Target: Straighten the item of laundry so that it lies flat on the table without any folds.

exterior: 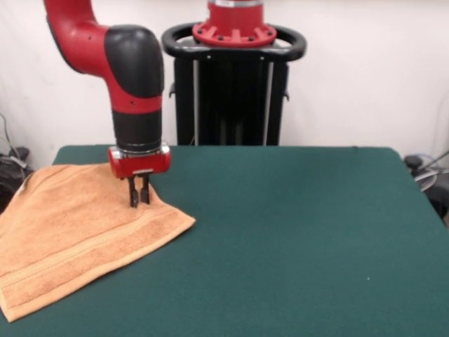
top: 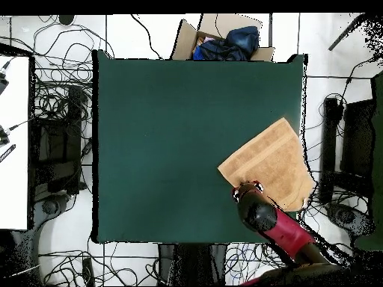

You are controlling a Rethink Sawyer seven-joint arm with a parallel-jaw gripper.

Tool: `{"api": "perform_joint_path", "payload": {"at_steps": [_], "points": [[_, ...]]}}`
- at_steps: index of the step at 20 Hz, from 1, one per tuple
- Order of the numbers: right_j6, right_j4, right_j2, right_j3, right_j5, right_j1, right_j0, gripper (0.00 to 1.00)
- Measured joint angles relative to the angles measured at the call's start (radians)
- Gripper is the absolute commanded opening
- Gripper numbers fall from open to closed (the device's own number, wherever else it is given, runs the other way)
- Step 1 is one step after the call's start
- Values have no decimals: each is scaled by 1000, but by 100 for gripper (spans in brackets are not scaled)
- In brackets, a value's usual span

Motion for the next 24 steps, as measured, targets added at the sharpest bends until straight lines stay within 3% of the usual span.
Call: {"api": "perform_joint_path", "payload": {"at_steps": [6, 24], "points": [[80, 64, -21, 29, -79, 3, 68, 0], [252, 226, -29, 84, -119, -3, 277, 0]]}}
